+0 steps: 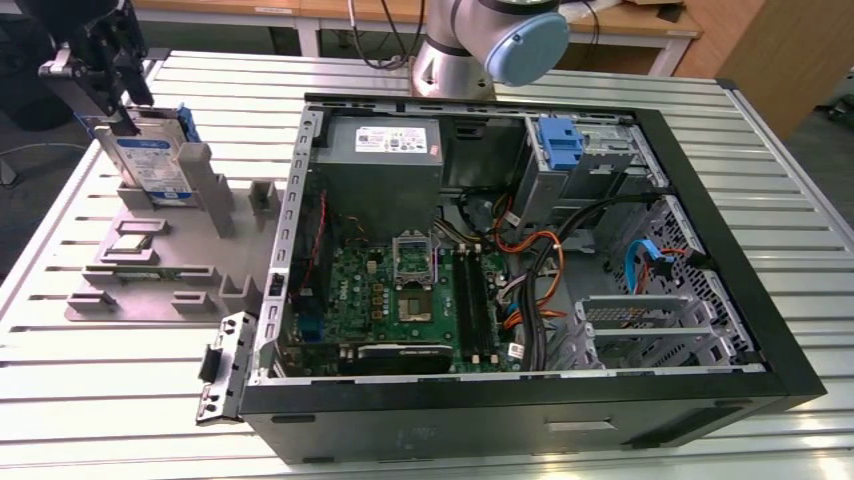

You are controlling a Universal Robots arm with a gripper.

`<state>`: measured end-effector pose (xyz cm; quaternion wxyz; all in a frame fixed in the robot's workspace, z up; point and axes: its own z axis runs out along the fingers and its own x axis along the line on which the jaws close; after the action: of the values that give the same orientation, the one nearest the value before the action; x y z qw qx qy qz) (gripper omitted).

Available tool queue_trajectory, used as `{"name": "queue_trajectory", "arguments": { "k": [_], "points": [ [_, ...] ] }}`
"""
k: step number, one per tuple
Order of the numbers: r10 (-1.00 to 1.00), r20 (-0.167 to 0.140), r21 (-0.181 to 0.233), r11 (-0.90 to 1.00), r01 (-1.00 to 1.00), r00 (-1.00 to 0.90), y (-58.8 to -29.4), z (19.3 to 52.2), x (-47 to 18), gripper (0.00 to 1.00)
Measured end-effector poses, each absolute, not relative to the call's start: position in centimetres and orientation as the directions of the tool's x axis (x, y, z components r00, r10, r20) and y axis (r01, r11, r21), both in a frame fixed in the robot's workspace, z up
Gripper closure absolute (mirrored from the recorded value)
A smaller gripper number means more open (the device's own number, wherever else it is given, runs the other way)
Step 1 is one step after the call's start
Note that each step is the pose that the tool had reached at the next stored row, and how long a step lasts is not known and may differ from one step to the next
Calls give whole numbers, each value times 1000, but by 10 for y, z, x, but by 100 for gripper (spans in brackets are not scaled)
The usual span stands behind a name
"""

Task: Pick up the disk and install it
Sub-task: 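Pick up the disk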

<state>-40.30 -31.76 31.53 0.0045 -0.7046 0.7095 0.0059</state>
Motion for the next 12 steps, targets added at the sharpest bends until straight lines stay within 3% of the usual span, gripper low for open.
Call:
{"name": "queue_trajectory", "arguments": {
  "k": [12],
  "points": [
    [-999,-17,3,34,-999,-34,-318,303,-403,40]
  ]
}}
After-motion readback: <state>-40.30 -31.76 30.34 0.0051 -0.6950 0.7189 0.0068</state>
